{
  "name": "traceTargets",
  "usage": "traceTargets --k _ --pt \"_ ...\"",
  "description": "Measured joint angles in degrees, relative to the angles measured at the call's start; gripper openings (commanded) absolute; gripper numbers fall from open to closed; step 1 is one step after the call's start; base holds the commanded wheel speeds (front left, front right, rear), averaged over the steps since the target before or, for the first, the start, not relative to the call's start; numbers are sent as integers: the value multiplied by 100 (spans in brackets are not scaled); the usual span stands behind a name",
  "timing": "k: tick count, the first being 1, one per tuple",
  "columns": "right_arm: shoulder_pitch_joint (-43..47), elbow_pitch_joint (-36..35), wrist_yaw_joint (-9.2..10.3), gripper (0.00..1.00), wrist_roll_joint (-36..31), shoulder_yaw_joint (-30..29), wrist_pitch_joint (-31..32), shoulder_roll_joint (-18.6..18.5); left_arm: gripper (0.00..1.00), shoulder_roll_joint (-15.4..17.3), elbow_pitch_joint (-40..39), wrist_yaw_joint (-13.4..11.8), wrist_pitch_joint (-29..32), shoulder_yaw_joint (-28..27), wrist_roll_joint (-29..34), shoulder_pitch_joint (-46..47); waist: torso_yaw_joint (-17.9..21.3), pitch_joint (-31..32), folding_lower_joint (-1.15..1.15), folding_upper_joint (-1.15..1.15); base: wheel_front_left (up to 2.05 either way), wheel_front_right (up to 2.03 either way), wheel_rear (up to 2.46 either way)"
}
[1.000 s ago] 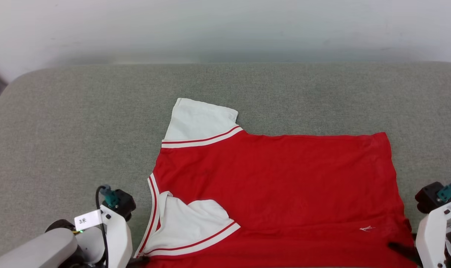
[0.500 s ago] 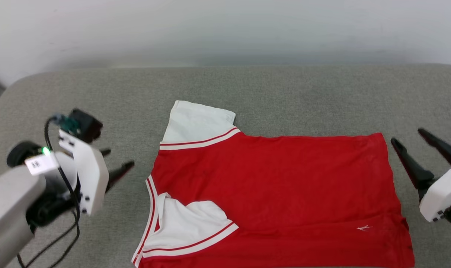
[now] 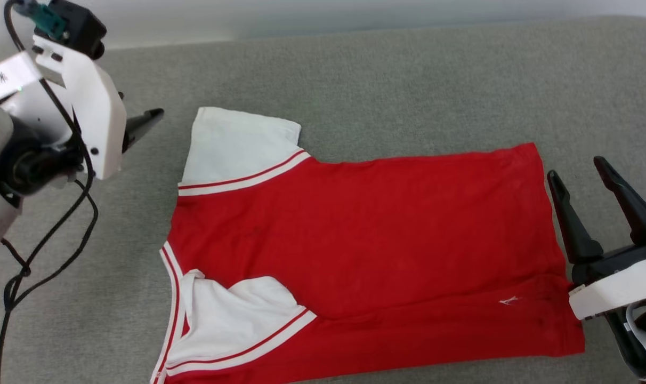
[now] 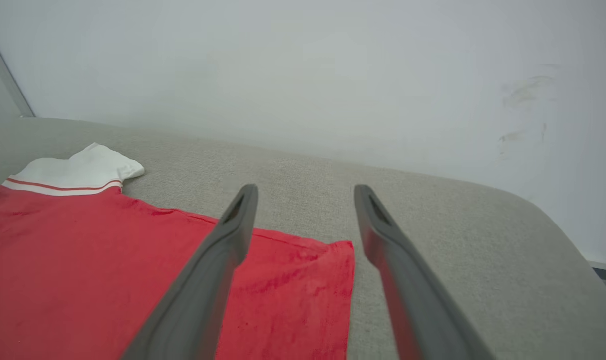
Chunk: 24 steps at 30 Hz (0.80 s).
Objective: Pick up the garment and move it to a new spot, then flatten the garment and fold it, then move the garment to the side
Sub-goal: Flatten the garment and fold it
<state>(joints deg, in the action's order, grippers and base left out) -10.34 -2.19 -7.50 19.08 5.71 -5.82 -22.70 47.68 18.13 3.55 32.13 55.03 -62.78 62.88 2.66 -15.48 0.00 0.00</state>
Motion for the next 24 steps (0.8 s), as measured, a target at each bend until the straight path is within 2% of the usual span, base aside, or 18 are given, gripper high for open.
traceTargets --k 5,10,16,22,23,24 --pt "33 -185 0 100 -110 -63 -11 189 100 -103 308 47 886 20 -179 595 223 -463 0 0 0 0 0" --pt "-150 -267 0 100 -149 99 -90 246 100 -125 671 89 1501 102 -189 1007 485 -910 1 0 0 0 0" --pt "-532 -229 -1 100 -142 314 -183 238 100 -116 1110 -53 1809 97 -164 1290 830 -1397 1 0 0 0 0" --pt "-612 -93 -1 100 -149 372 -290 208 100 -127 1433 -45 1901 145 -190 1293 1050 -1740 0 0 0 0 0" --pt "-616 -68 -1 100 -148 375 -307 199 44 -126 1456 -29 1930 147 -197 1298 1064 -1765 0 0 0 0 0" --pt "-630 -52 -1 100 -144 371 -319 186 0 -126 1488 -25 1984 149 -220 1305 1069 -1776 0 0 0 0 0"
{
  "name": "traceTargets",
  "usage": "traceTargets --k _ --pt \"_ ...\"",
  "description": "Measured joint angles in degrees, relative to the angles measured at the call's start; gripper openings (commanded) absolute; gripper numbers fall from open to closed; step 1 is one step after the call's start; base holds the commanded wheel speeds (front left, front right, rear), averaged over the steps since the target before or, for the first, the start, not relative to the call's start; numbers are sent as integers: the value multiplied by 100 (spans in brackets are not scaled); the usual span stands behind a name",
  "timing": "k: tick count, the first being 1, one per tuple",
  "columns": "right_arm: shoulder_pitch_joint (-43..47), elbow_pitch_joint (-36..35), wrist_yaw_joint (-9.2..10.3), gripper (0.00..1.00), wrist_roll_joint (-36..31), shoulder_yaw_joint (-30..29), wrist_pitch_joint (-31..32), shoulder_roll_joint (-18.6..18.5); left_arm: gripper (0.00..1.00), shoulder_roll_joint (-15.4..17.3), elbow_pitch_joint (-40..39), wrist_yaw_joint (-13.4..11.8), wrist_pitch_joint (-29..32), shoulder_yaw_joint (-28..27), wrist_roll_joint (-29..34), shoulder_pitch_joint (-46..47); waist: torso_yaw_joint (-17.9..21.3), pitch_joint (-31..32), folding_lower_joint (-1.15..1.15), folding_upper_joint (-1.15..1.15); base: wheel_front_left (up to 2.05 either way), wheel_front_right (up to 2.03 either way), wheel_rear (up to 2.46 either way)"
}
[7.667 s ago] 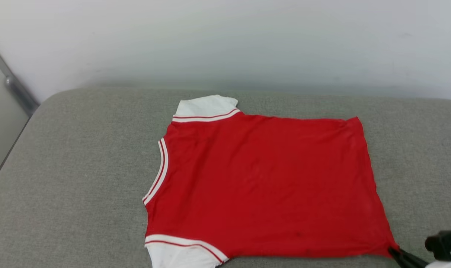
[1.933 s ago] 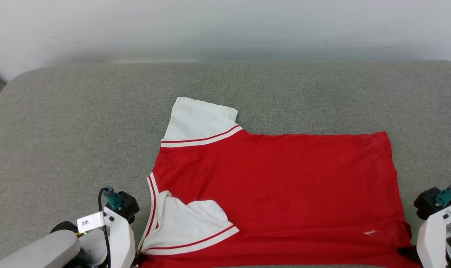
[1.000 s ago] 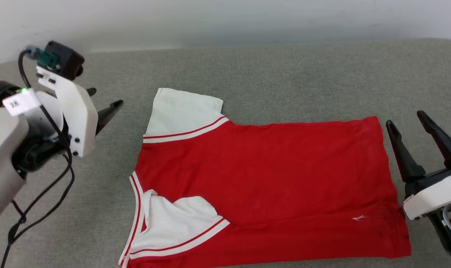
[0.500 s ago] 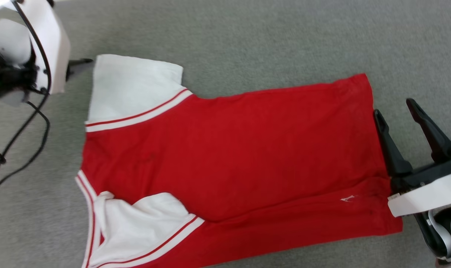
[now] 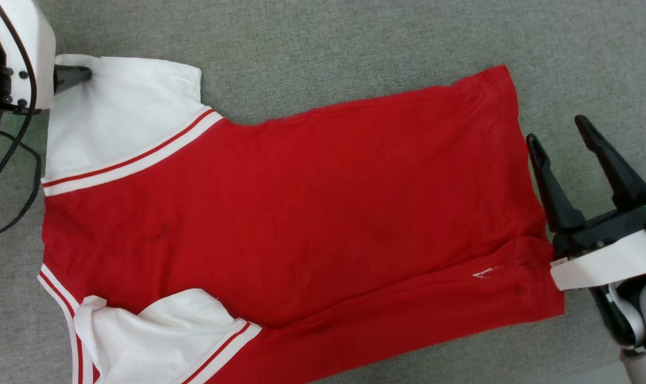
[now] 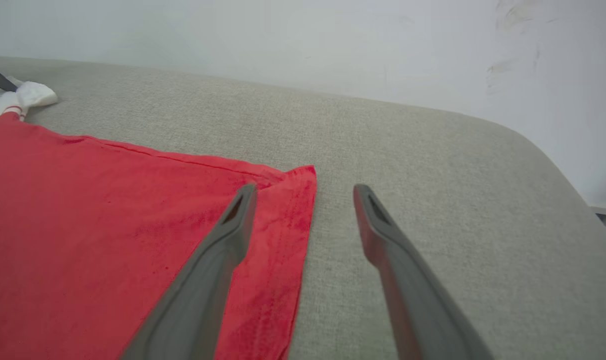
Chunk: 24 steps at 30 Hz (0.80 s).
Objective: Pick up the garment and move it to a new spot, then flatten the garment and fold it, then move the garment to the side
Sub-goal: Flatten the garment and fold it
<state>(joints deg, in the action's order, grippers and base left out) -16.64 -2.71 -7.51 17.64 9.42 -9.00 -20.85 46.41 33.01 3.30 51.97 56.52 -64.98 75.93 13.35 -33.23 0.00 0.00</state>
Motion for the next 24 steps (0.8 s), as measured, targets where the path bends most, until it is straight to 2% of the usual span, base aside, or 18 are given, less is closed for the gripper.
traceTargets --k 5,10,13,19,22,24 --pt "-168 40 0 100 20 -148 -2 -126 0 -141 41 79 -22 47 -36 -23 -74 81 0 0 0 0 0" --pt "-682 -170 0 100 21 -246 726 -695 0 -360 -104 271 -216 225 102 -46 -261 378 0 0 0 0 0" --pt "-984 -218 0 100 358 36 1692 -1139 0 -439 -286 328 -397 286 188 -46 -388 508 0 0 0 0 0" --pt "-1874 -258 0 100 1226 1076 3842 -2240 0 -566 -714 385 -667 432 247 -46 -715 680 0 0 0 0 0" --pt "-2364 -140 0 100 1670 1644 4845 -2625 0 -567 -918 402 -786 477 274 -44 -887 708 0 0 0 0 0" --pt "-2612 19 0 100 2006 1909 5466 -2750 0 -582 -1054 402 -855 517 286 -31 -994 701 0 0 0 0 0"
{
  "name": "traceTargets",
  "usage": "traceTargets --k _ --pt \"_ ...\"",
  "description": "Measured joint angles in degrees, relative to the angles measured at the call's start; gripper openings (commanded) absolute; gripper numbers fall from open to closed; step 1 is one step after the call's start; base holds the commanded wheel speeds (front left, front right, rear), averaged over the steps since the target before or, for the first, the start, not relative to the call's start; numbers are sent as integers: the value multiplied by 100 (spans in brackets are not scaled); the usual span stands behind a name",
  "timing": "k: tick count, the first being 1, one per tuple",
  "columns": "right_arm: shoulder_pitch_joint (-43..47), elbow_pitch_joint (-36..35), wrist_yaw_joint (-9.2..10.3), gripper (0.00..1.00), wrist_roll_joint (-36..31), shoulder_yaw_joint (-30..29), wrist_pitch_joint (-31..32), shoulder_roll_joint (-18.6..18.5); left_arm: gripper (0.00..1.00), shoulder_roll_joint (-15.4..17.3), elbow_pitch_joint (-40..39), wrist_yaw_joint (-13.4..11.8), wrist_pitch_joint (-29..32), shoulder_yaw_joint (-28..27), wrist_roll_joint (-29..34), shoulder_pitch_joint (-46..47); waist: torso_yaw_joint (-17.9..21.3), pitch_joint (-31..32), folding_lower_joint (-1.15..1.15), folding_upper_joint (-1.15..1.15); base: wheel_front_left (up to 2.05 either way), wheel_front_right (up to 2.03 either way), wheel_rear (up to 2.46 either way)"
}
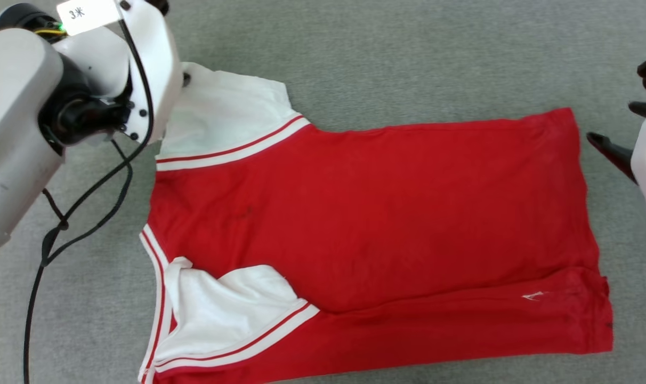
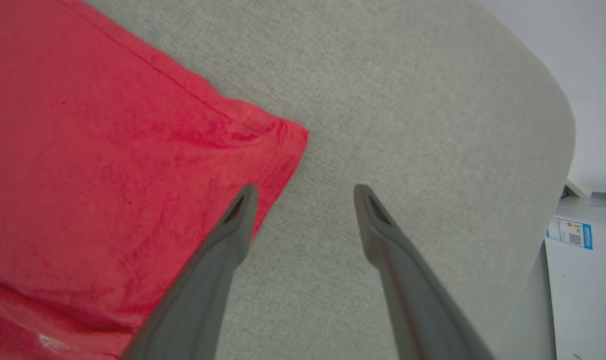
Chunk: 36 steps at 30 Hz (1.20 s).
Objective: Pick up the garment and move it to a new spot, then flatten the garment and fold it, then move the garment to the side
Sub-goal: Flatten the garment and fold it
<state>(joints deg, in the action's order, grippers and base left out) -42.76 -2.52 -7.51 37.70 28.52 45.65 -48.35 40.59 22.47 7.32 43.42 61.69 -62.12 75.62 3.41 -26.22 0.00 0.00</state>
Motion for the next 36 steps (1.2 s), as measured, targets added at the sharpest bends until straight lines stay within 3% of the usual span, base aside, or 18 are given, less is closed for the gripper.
traceTargets --k 3,8,14,20,21,22,29,36 --pt "-378 330 0 100 301 207 697 -40 0 -21 -221 3 -81 88 43 33 -147 -54 0 0 0 0 0" --pt "-770 889 0 100 416 435 1215 123 0 -36 -577 7 -212 238 78 138 -347 -224 0 0 0 0 0" --pt "-932 1382 1 100 322 706 1181 354 0 -29 -814 8 -385 355 86 336 -533 -448 0 0 0 0 0" --pt "-931 1573 13 100 511 991 1050 266 0 46 -972 8 -536 515 85 438 -599 -564 0 0 0 0 0" --pt "-928 1596 13 29 552 1007 968 261 0 58 -987 8 -566 547 81 448 -595 -559 0 0 0 0 0" --pt "-914 1619 13 0 570 1032 867 260 0 68 -999 8 -591 584 70 448 -587 -544 -1 0 0 0 0" --pt "-708 1759 2 0 723 1091 -45 368 0 198 -1000 8 -1062 655 -113 238 -541 -195 0 0 0 0 0" --pt "-114 1597 1 0 892 1203 -904 147 0 477 -1145 7 -1524 727 -261 -381 -537 420 0 0 0 0 0"
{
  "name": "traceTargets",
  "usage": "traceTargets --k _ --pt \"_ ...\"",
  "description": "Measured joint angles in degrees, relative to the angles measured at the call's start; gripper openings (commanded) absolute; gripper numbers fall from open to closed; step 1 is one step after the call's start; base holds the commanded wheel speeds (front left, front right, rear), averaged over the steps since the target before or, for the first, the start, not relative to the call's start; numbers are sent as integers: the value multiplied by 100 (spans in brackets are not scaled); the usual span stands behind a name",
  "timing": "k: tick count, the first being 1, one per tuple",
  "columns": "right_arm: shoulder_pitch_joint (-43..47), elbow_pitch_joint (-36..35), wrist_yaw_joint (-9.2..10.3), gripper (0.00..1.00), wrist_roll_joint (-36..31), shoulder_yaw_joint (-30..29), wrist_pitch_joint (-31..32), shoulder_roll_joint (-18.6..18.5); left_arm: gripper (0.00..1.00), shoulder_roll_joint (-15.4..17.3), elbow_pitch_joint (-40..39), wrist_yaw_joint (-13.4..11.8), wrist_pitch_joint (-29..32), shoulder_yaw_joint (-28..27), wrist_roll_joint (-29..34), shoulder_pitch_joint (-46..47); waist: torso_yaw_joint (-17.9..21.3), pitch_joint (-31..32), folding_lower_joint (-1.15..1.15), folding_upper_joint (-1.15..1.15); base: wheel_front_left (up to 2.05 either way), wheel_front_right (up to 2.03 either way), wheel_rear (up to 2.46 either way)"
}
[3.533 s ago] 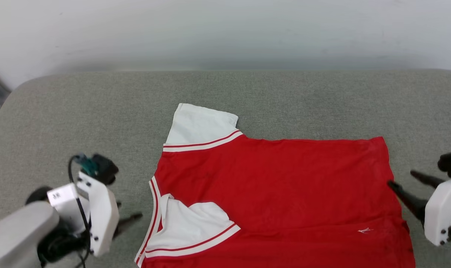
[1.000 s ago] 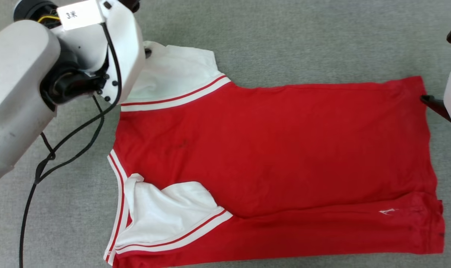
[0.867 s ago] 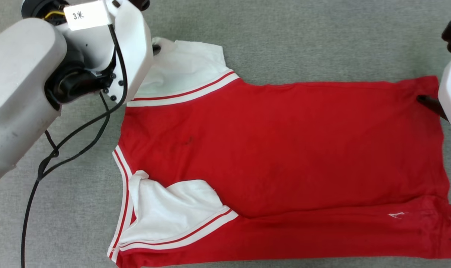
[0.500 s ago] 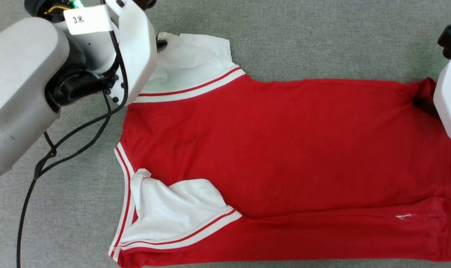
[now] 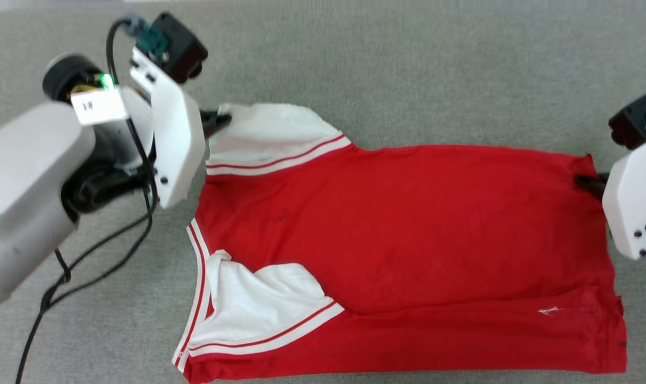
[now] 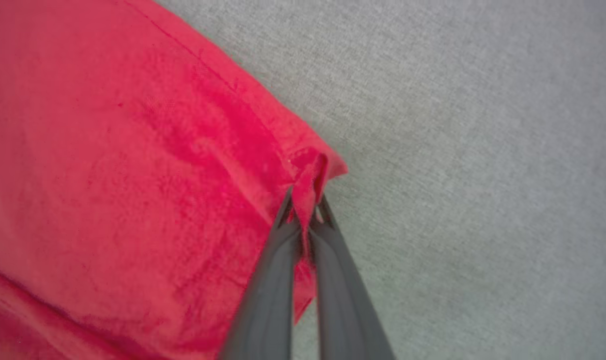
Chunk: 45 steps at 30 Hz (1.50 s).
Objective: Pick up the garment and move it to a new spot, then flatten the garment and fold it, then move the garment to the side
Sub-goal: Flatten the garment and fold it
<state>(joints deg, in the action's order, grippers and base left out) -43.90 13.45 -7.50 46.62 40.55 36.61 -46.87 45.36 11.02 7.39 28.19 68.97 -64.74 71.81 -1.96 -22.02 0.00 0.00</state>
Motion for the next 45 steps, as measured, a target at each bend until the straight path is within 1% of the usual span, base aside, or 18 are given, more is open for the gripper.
traceTargets --k 4,8,15,17,22,27,31,33,34,35,36,38,41,43,45 --pt "419 -107 0 0 119 9 -378 -113 0 130 -292 -80 -171 94 -49 -437 1 364 0 0 0 0 0" --pt "862 -242 0 0 193 22 -555 -256 0 371 -639 -200 -267 168 -66 -897 -5 710 0 0 0 0 0" --pt "1785 -352 0 0 400 -38 -813 -387 0 661 -1111 -556 -514 283 -252 -1850 -47 1229 -1 0 0 0 0" --pt "2014 -370 0 0 442 -70 -868 -399 0 701 -1180 -627 -571 310 -290 -2148 -64 1347 -1 0 0 0 0" --pt "2508 -412 0 0 461 -108 -1006 -400 0 701 -1277 -740 -666 368 -372 -2842 -107 1545 -1 0 0 0 0" --pt "2857 -322 0 0 468 -127 -1093 -341 0 644 -1115 -789 -771 407 -363 -3364 -111 1555 -1 0 0 0 0" --pt "3004 -127 0 0 512 -127 -1128 -132 0 463 -869 -773 -873 415 -493 -3645 -100 1483 -1 0 0 0 0" --pt "3010 -27 0 0 490 -122 -1185 -51 0 383 -699 -739 -881 422 -443 -3686 -99 1448 -1 0 0 0 0" --pt "3005 9 0 44 477 -119 -1198 -20 0 345 -606 -737 -910 421 -427 -3702 -97 1436 -1 0 0 0 0" --pt "3000 40 0 100 481 -123 -1233 14 54 301 -530 -732 -959 415 -428 -3733 -92 1432 -1 0 0 0 0" --pt "2999 65 -1 100 488 -135 -1277 40 100 258 -481 -730 -1047 391 -467 -3769 -87 1437 -1 0 0 0 0" --pt "2983 67 -1 100 491 -162 -1405 60 100 223 -459 -712 -1243 304 -490 -3807 -73 1471 -1 0 0 0 0" --pt "2969 -41 0 100 516 -243 -1591 10 100 307 -538 -734 -1577 194 -401 -3825 -52 1557 -1 0 0 0 0" --pt "2970 -166 0 100 573 -333 -1679 -54 100 392 -632 -809 -1871 71 -327 -3847 -41 1620 -1 0 0 0 0" --pt "2973 -312 -1 100 592 -486 -1827 -124 100 458 -701 -972 -2239 -60 -130 -3847 -39 1678 -1 0 0 0 0"
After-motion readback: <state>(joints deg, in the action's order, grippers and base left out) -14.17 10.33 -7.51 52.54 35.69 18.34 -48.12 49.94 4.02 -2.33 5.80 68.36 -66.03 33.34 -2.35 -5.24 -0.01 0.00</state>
